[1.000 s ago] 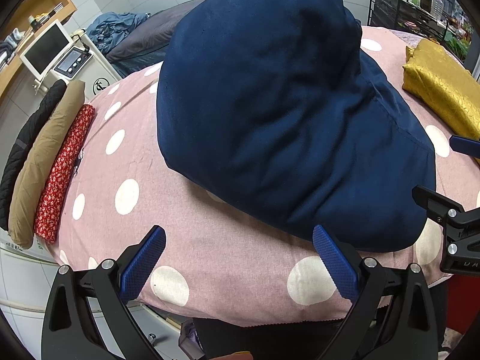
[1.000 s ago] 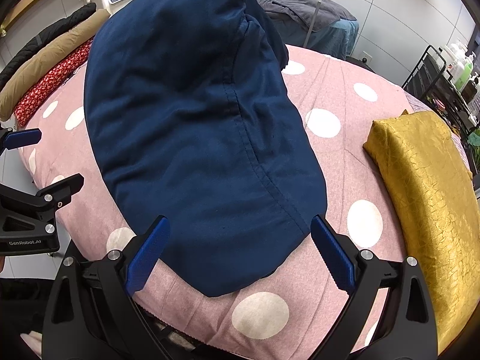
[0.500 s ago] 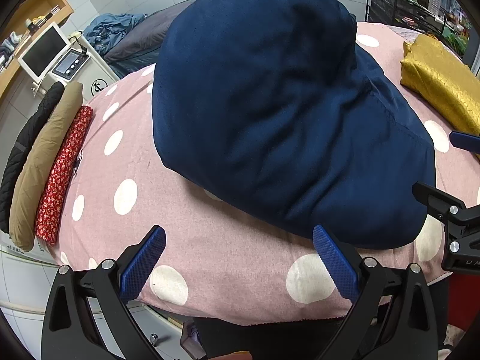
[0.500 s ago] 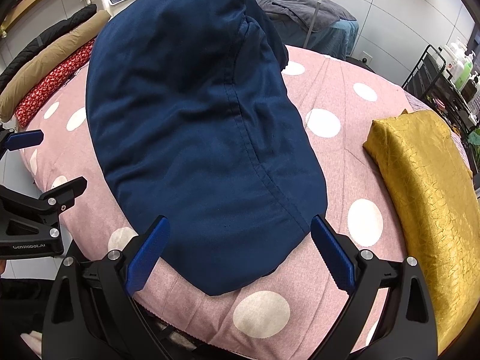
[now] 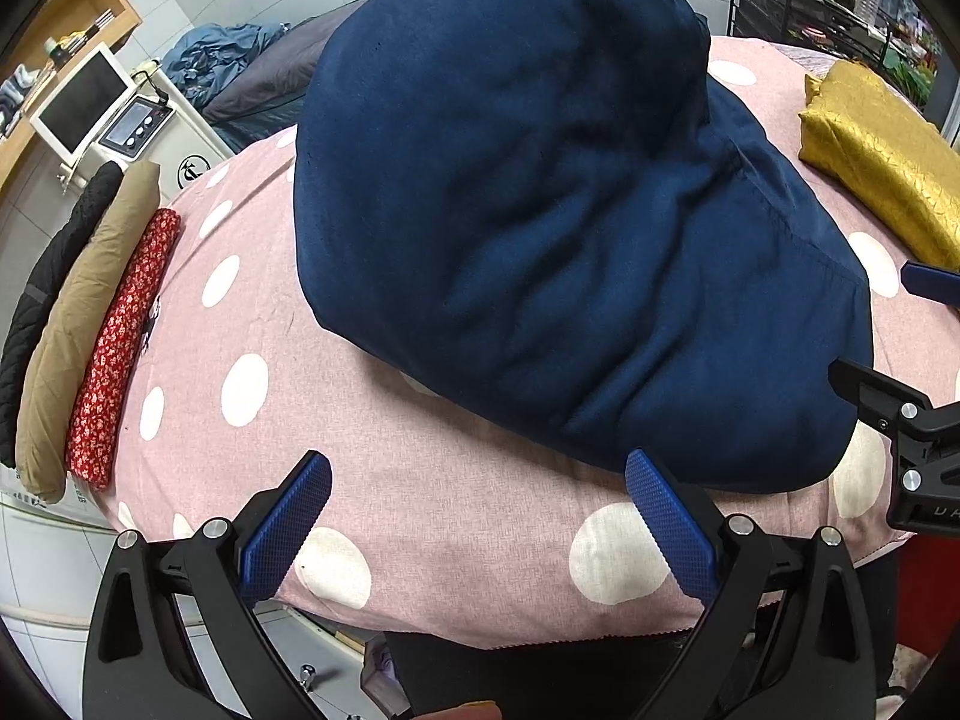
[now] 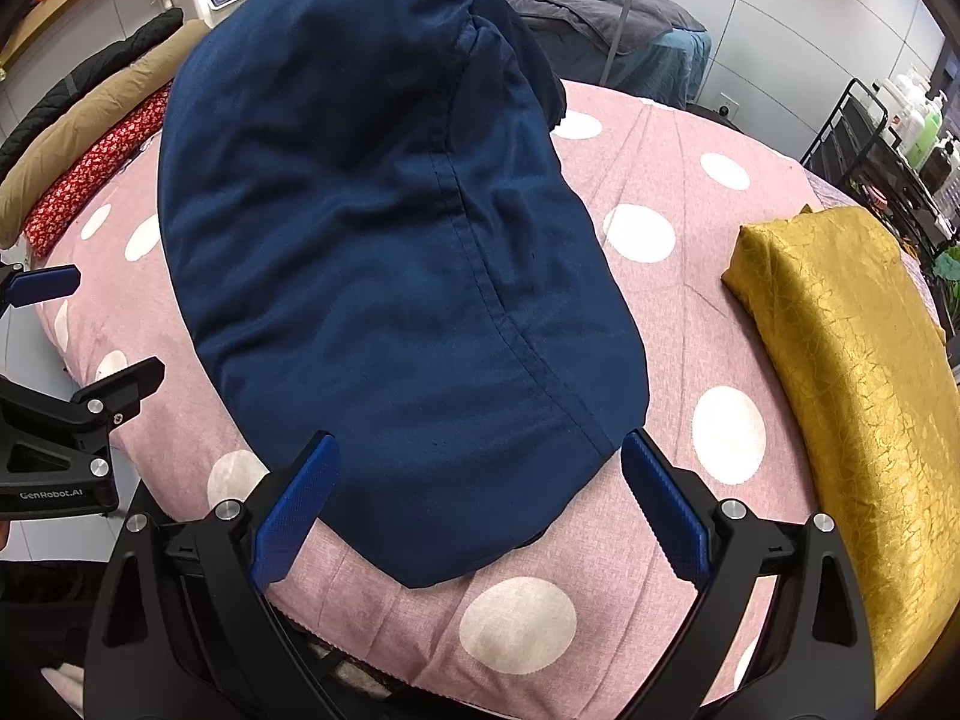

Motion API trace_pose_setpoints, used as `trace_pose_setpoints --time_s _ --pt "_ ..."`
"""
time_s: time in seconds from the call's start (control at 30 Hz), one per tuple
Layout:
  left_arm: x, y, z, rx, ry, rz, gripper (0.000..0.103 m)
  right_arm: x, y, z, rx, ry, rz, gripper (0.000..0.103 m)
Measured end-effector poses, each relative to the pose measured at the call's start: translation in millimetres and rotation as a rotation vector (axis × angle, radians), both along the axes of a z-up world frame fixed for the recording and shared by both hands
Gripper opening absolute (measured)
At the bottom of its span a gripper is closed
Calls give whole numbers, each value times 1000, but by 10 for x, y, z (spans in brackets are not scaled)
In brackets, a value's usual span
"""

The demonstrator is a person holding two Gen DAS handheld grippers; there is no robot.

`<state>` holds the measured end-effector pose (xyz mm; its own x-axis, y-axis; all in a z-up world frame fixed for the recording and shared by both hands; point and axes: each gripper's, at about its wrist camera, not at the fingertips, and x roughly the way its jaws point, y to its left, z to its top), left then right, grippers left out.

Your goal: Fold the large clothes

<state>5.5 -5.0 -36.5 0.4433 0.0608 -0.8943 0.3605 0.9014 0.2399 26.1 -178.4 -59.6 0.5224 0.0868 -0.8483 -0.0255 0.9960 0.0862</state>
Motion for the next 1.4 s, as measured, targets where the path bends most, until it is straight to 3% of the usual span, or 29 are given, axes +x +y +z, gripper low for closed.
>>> trace_pose_setpoints --time_s 0.5,0.77,0.9,1.03,1.33,1.4 --pt "14 -13 -42 0 7 1 97 -20 -171 -24 37 -19 -44 93" --pt "19 29 -165 -102 66 -23 96 -205 -842 -65 138 -116 -249 93" --pt "1 65 -190 -147 36 -15 96 -321 -1110 -209 259 -92 -301 93" --pt "17 136 -200 -208 10 4 96 -330 -1143 -456 485 -19 -225 93" --pt "-78 185 -310 -271 -22 -54 96 -9 -678 -882 682 71 -124 93" --pt "-133 201 -333 -302 -26 -75 96 67 -558 -948 664 86 -112 93"
